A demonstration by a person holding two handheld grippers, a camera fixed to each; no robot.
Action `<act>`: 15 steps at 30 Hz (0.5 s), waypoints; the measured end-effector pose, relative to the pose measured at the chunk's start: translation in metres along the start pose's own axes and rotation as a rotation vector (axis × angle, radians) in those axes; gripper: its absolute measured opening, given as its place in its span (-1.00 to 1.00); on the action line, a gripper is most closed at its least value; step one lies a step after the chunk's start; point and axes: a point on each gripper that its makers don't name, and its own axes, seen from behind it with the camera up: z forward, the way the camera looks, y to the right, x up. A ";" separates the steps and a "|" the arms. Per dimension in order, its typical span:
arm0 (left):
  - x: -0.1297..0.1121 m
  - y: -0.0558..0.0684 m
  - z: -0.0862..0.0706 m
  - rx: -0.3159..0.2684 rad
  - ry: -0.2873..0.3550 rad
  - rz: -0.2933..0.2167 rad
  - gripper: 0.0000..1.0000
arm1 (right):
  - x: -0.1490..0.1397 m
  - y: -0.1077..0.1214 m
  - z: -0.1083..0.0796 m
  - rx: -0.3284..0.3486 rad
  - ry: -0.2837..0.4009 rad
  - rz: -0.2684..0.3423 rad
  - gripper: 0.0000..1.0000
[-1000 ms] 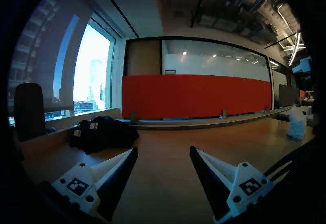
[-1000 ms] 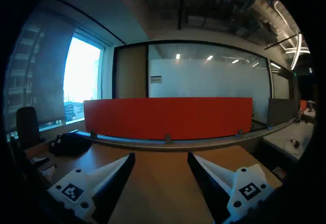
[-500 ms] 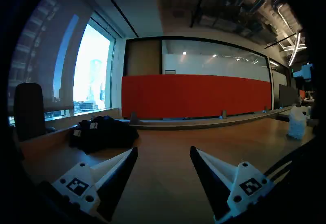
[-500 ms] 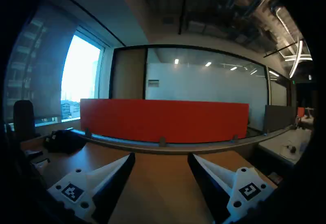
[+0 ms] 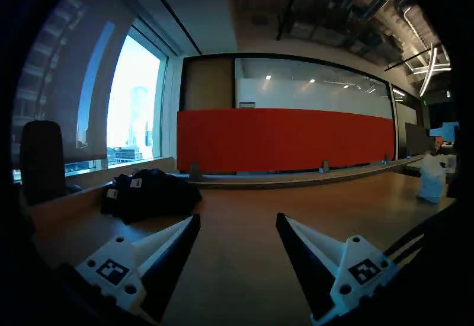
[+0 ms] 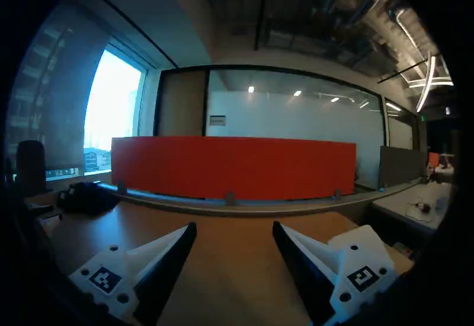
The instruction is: Fold towel
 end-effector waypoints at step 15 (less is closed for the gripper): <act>0.002 0.000 -0.001 0.000 -0.001 0.000 0.90 | -0.050 0.038 0.001 -0.021 -0.009 0.108 0.99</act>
